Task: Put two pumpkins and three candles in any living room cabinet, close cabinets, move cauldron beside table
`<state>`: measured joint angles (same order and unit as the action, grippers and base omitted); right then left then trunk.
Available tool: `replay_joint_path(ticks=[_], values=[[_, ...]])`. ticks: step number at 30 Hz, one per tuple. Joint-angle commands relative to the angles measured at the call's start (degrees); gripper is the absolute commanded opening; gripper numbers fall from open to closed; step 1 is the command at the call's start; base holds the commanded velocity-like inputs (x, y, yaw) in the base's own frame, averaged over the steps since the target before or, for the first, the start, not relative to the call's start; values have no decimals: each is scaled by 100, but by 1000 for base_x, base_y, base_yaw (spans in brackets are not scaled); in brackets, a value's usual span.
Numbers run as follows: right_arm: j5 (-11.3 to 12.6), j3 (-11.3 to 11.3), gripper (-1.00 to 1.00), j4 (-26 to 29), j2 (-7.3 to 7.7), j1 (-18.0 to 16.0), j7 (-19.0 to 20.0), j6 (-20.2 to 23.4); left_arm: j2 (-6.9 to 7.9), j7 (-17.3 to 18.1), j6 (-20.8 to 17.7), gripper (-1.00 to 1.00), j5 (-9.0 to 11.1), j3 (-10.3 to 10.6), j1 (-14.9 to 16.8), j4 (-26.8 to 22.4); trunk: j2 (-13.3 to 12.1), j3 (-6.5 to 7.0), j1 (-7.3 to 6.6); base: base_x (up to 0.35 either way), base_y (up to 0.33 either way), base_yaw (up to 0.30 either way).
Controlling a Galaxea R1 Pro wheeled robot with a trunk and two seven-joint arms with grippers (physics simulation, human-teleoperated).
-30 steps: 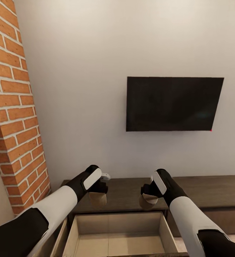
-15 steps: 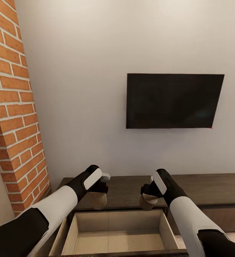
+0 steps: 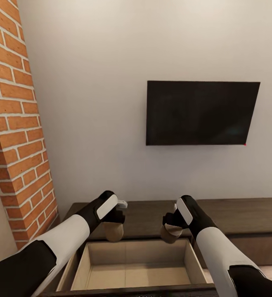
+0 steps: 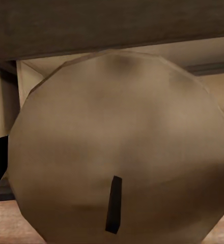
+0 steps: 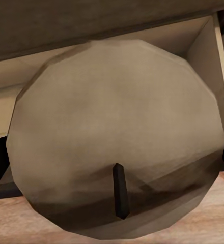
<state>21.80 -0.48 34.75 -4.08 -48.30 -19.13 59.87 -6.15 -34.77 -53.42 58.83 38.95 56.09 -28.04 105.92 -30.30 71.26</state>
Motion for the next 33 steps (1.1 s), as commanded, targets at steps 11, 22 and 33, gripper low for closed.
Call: replay_joint_path(ticks=[11,22,33], values=[[53,-5,-100,4,-2,-2,-56,13,-8,-43,7,-100,80,29,7,-20,447,-204,242,0,0,0],[45,0,-100,-14,-77,-4,-61,13,19,-21,-17,-100,95,18,7,19,888,-402,483,0,0,0],[41,13,-100,-16,-83,-4,-62,13,35,-40,5,-100,65,18,7,44,1329,-599,725,0,0,0]])
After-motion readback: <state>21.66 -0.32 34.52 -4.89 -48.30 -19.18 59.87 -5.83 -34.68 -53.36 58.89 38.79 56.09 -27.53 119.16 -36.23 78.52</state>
